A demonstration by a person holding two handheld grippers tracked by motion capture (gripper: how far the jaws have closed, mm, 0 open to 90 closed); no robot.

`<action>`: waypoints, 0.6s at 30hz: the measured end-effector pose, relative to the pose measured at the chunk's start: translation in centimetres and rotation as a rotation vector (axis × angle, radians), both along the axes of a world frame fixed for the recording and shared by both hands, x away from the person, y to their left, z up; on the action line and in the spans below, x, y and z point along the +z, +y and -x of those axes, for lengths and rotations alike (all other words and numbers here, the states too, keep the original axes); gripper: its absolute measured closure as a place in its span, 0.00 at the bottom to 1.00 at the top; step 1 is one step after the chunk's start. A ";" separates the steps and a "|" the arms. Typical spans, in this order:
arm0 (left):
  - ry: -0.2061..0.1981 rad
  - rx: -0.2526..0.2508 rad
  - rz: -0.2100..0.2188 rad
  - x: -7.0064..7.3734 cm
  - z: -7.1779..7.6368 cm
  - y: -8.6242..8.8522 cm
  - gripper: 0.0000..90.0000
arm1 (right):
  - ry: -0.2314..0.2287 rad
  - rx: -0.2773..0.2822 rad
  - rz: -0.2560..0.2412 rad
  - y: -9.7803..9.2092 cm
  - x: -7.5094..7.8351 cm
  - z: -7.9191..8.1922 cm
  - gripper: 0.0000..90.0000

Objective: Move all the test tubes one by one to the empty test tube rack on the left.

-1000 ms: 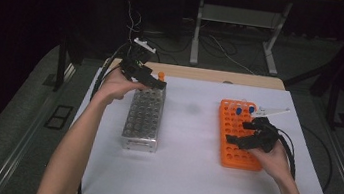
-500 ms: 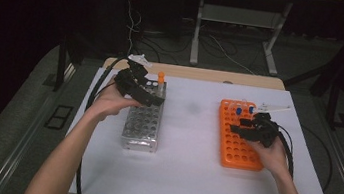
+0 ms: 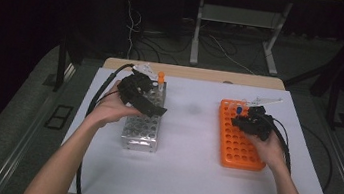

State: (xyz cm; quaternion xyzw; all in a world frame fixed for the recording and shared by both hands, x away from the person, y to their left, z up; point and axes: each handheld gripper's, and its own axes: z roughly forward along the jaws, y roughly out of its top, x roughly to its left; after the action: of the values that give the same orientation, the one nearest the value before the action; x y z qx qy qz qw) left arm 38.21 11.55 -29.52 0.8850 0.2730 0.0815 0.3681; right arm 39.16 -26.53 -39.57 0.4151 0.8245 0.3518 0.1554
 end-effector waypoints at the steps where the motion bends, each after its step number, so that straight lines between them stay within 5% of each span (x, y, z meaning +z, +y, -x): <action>1: 0.001 -0.004 0.000 0.0 0.0 0.0 0.00 | -0.004 -0.002 0.011 0.1 0.0 0.0 0.84; 18: -0.005 -0.013 0.006 0.5 0.5 -0.3 0.00 | -0.064 0.022 -0.006 0.3 3.1 1.3 0.84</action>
State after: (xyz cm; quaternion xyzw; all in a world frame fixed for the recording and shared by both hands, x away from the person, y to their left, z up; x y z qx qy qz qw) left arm 37.68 11.27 -29.01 0.8855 0.2666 0.0804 0.3721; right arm 37.89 -26.21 -36.46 0.3947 0.8227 0.3690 0.1765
